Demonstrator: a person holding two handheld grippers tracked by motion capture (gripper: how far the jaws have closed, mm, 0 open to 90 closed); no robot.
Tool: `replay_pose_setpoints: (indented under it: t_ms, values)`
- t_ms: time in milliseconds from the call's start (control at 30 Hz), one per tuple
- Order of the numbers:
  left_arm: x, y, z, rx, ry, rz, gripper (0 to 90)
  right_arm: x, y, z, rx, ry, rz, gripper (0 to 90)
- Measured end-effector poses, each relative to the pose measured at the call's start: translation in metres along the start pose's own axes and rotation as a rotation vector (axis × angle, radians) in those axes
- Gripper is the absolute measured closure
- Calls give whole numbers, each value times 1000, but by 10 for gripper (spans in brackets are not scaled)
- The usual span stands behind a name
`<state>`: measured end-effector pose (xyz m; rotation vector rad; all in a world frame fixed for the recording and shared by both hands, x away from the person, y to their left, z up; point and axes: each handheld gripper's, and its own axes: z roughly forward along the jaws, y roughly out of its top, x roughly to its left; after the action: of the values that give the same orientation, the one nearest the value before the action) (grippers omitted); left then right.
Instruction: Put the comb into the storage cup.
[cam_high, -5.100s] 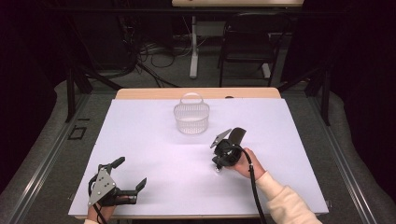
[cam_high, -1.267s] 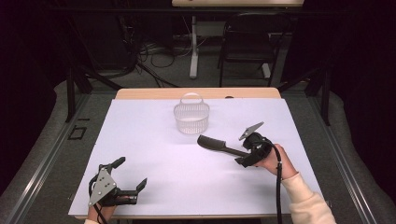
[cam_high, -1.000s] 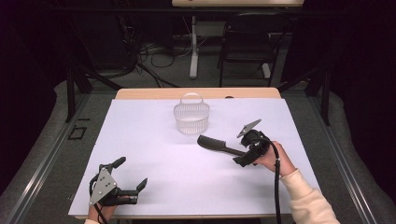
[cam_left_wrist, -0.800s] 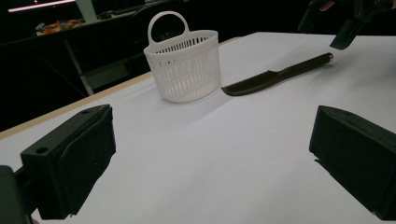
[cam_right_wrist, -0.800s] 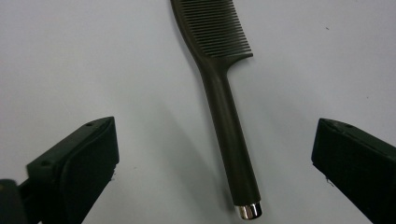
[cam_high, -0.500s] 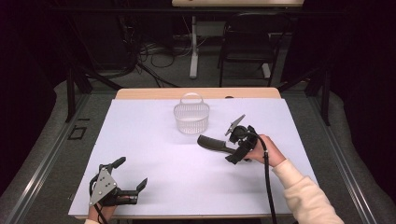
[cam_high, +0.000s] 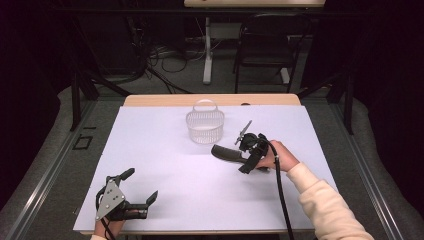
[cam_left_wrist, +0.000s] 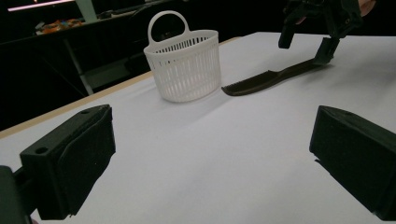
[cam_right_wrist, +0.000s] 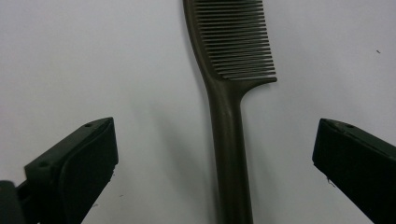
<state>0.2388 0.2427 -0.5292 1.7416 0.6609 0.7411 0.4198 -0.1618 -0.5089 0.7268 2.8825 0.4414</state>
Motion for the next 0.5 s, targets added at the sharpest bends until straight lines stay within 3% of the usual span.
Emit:
replay_pose_setpoints:
  t_ms: [200,400,500]
  values:
    - [0,0,0,0,0,-2,3,0,7,3,46,-18,-49,185]
    - [0,0,0,4,-2,-2,4,1,13,11,109,-33,-101,477]
    - [0,0,0,2,-4,-1,4,2,16,13,143,-36,-125,549]
